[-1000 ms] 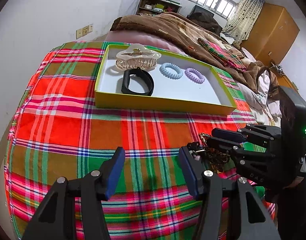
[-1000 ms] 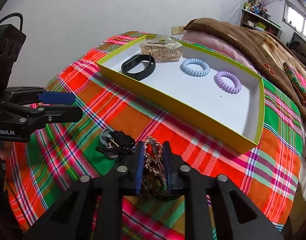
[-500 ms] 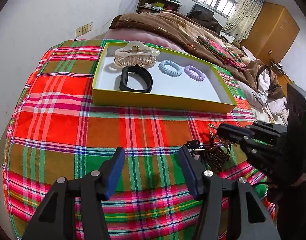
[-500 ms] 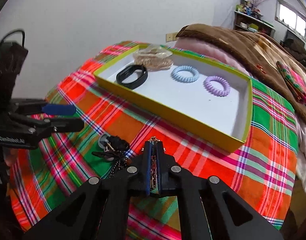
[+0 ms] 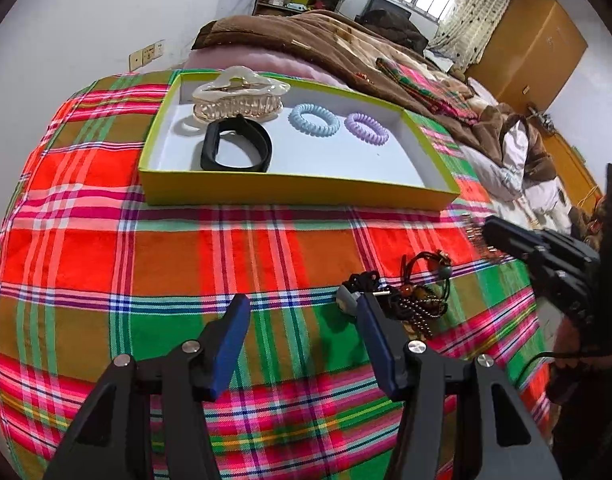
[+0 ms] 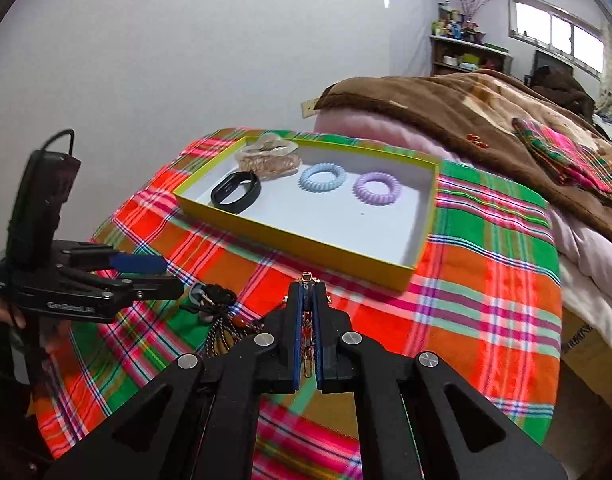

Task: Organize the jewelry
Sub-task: 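Grasp the black hair tie with pink bead using the left gripper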

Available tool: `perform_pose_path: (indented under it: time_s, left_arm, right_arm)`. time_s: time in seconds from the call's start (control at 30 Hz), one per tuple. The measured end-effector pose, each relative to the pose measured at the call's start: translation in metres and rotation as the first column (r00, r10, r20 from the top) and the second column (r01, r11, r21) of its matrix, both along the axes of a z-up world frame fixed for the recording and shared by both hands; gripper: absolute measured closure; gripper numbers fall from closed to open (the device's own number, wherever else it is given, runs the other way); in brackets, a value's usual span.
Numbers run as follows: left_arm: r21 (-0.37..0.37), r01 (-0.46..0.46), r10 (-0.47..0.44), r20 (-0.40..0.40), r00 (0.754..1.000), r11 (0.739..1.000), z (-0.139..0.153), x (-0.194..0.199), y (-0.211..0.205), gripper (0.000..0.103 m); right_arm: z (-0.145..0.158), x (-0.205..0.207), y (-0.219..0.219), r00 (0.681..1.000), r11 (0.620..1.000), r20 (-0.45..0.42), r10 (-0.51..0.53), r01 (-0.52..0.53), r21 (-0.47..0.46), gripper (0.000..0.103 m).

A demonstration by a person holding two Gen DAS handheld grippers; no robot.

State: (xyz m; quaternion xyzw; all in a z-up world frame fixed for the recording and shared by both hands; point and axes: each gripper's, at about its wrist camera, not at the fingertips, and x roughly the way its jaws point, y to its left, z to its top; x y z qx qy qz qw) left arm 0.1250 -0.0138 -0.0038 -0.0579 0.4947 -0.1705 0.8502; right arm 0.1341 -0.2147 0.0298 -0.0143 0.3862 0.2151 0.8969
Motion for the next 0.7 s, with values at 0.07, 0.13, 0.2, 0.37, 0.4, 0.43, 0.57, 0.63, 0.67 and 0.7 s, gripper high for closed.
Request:
perform_pose_path:
  time_s: [0.07,0.13,0.2,0.37,0.4,0.43,0.57,0.63,0.67,0.7]
  left_arm:
    - [0.041,0.019,-0.020,0.011,1.000,0.999,-0.001,0.000,-0.008,0.045]
    - [0.067,0.048,-0.049,0.011,0.999,0.997,-0.002,-0.001,-0.015,0.045]
    - [0.097,0.055,-0.056,0.005,0.998,0.994,-0.004,0.000,-0.020,0.045]
    - [0.106,0.068,-0.069,0.008,0.998,0.992,-0.004,0.001,-0.025,0.045]
    - [0.101,0.069,-0.071,0.008,0.997,0.992,-0.004,0.002,-0.026,0.045]
    - [0.096,0.073,-0.074,0.008,0.997,0.993,-0.004,0.003,-0.027,0.045]
    - [0.080,0.085,-0.086,0.012,0.996,0.993,-0.004,0.007,-0.035,0.045]
    - [0.086,0.094,-0.095,0.013,0.995,0.992,-0.005,0.008,-0.040,0.045]
    - [0.092,0.093,-0.095,0.015,0.995,0.991,-0.006,0.008,-0.042,0.045]
    - [0.094,0.089,-0.091,0.018,0.996,0.992,-0.006,0.007,-0.042,0.046]
  right_arm:
    - [0.000,-0.005,-0.006,1.000,1.000,0.006,-0.017,0.017,0.005,0.099]
    - [0.000,-0.008,-0.011,1.000,0.999,0.009,-0.029,0.029,0.013,0.099]
    - [0.000,-0.012,-0.015,0.999,0.999,0.016,-0.040,0.040,0.016,0.099]
    - [-0.001,-0.020,-0.023,0.998,0.998,0.019,-0.055,0.055,0.027,0.099]
    - [-0.001,-0.021,-0.024,0.998,0.998,0.020,-0.057,0.057,0.031,0.099]
    - [-0.002,-0.023,-0.026,0.998,0.998,0.020,-0.060,0.059,0.035,0.099]
    - [-0.003,-0.028,-0.030,0.997,0.997,0.021,-0.070,0.069,0.046,0.099]
    - [-0.003,-0.029,-0.033,0.997,0.996,0.022,-0.074,0.072,0.048,0.099]
    - [-0.002,-0.030,-0.034,0.997,0.996,0.022,-0.075,0.074,0.050,0.099]
    - [-0.003,-0.031,-0.035,0.997,0.996,0.023,-0.076,0.075,0.051,0.099]
